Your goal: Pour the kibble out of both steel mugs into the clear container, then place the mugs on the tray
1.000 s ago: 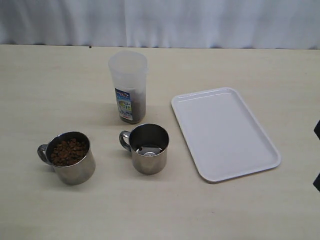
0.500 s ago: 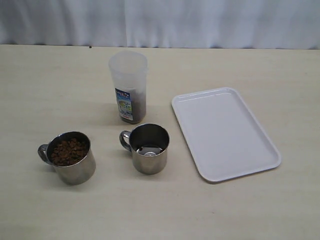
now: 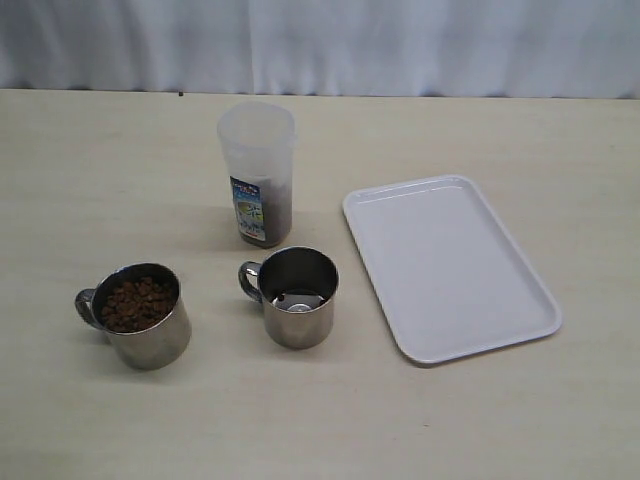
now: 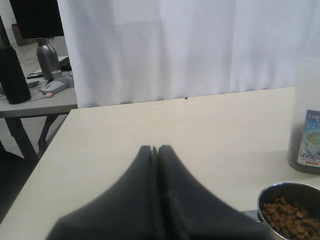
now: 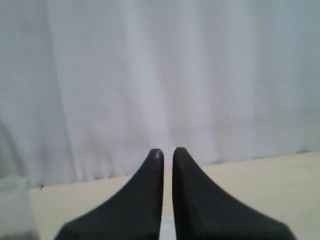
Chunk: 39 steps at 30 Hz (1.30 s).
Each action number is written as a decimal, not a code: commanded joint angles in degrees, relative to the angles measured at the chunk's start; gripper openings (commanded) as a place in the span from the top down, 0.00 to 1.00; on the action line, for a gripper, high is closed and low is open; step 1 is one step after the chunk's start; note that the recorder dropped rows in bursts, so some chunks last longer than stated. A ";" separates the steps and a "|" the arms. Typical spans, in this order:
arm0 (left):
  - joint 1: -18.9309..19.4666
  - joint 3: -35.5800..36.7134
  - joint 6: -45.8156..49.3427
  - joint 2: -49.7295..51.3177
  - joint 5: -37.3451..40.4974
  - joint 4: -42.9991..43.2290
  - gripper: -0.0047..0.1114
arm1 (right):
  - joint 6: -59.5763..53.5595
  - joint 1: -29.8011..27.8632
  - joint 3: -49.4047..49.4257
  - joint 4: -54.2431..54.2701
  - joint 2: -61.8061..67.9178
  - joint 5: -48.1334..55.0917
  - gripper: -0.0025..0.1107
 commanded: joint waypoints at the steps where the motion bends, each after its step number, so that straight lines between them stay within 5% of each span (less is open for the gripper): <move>1: -0.48 0.14 -0.12 -0.16 -0.68 0.01 0.96 | 0.90 -5.88 0.21 -0.15 -4.30 0.97 0.94; 10: -0.48 0.14 -0.12 -0.16 -0.68 0.01 0.96 | 0.90 -5.36 2.06 -0.15 -4.30 5.34 0.94; 14: -0.48 0.14 -0.12 -0.16 -0.68 0.01 0.96 | -2.03 -5.36 4.58 22.26 -4.30 8.09 0.94; 20: -0.48 0.14 -0.12 -0.16 -0.68 0.01 0.96 | -36.71 -5.36 5.26 48.70 -4.30 29.88 0.94; 24: -0.48 0.14 -0.12 -0.16 -0.68 0.01 0.96 | -58.31 -5.48 5.26 53.30 -4.30 18.27 0.94; 30: -0.48 0.14 -0.12 -0.16 -0.68 0.01 0.96 | -101.60 -5.48 5.26 83.43 -4.30 12.80 0.94; 39: -0.48 0.14 -0.12 -0.16 -0.68 0.01 0.96 | -108.18 -13.75 5.26 97.25 -4.30 10.06 0.94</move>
